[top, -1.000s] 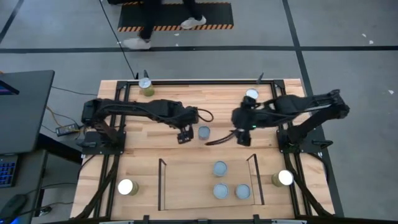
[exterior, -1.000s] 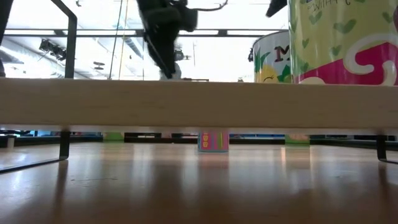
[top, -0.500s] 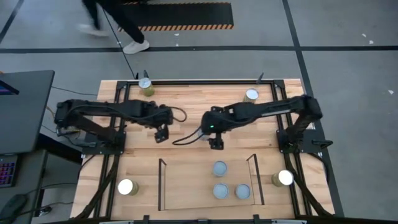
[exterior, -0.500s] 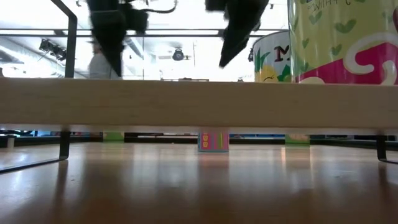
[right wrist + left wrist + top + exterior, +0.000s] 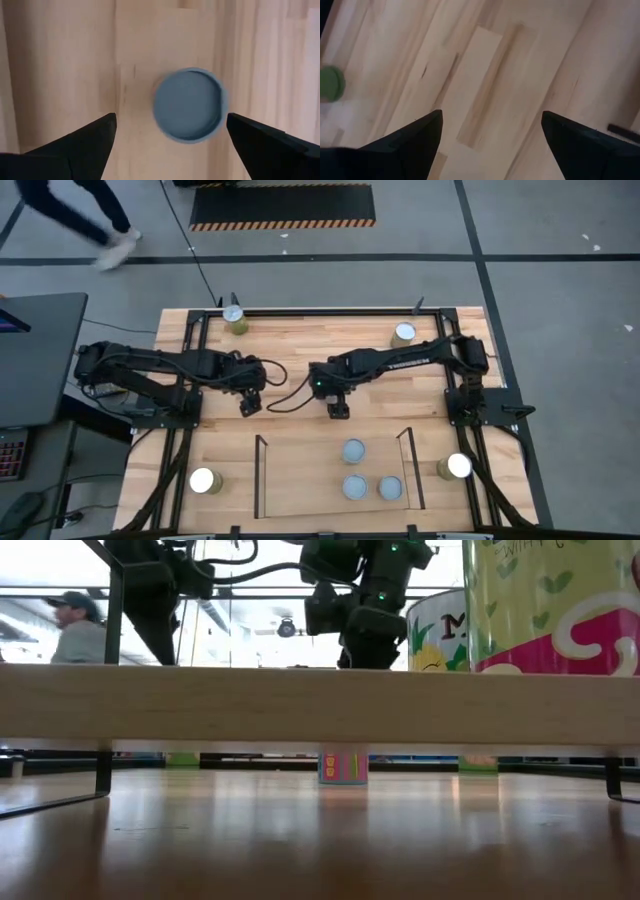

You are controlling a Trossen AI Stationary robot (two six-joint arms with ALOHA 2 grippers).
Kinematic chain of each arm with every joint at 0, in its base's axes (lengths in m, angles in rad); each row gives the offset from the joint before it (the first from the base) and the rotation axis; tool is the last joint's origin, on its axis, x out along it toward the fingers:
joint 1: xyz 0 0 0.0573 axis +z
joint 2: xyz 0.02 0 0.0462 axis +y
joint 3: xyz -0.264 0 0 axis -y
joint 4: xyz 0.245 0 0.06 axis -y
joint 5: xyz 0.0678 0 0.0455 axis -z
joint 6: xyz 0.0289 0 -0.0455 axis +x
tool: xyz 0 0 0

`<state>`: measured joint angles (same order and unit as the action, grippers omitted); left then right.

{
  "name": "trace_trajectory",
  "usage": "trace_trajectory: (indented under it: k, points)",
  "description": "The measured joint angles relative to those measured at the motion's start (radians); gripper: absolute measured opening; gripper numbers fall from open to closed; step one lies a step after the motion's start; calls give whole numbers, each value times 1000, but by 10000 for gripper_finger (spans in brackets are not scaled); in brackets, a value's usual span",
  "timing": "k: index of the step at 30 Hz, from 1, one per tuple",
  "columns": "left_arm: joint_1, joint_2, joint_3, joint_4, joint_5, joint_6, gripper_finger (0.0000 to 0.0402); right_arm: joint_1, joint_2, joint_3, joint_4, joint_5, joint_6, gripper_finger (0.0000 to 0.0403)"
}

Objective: Pick and place cans onto a shelf
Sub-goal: Put the canned mixed corn on the shelf

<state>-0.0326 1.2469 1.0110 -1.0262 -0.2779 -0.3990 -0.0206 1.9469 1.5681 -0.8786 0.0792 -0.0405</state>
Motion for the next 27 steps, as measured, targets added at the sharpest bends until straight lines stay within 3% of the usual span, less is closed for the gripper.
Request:
trace_trajectory:
  k: [4, 14, 27]
  points:
    - [0, 2, 0, 32, -5, 22, 346, -35, 0, -9, 41, -13, -22, 387]
    - [0, 2, 1, 25, -11, 59, 346, -101, 18, -7, 113, -168, -53, 387]
    - [4, -14, 1, -141, -33, 103, 346, -102, 116, -7, 106, -157, -11, 375]
